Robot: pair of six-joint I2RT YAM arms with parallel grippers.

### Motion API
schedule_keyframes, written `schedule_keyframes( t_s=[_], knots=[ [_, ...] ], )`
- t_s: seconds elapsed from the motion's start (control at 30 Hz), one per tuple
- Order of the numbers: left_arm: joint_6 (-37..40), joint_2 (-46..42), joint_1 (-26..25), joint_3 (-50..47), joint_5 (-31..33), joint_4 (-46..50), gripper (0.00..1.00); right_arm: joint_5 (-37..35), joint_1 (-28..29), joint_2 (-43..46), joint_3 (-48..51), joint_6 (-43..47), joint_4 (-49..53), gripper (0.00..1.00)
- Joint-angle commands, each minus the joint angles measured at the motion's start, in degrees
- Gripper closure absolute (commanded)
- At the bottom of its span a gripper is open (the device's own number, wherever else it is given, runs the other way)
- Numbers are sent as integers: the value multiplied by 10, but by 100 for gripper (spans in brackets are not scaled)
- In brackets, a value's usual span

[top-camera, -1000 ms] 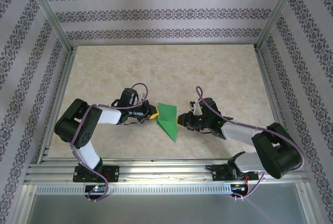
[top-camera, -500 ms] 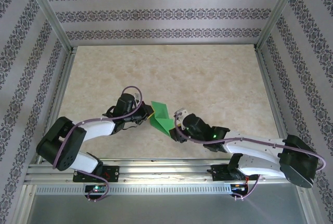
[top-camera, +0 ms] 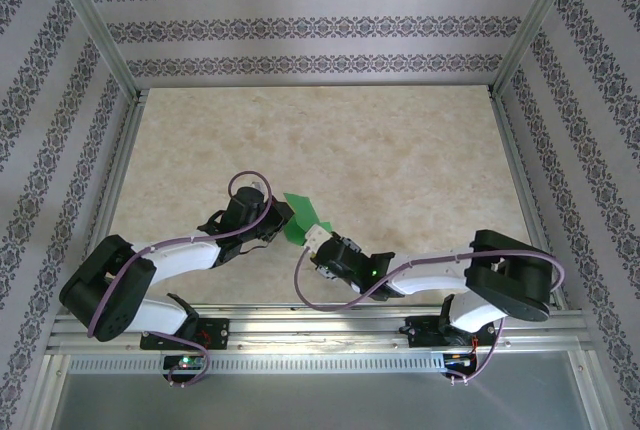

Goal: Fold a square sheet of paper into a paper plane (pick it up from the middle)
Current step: Fourth fold the wing at the center of the table.

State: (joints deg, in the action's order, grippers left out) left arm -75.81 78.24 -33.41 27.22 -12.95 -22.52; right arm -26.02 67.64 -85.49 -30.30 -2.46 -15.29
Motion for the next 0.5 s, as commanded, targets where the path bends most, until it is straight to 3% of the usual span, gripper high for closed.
schedule_keyframes(
  t_s=[0.0,0.13,0.47],
  knots=[
    [-6,-5,-7,-3,12,16,100,-26,-1,-25,-17,30,-41,62],
    [-1,-6,-7,3,6,20,100,-31,-1,-46,-21,29,-42,63],
    [14,-15,-7,10,8,42,100,-38,-2,-58,-11,10,-61,81]
  ],
)
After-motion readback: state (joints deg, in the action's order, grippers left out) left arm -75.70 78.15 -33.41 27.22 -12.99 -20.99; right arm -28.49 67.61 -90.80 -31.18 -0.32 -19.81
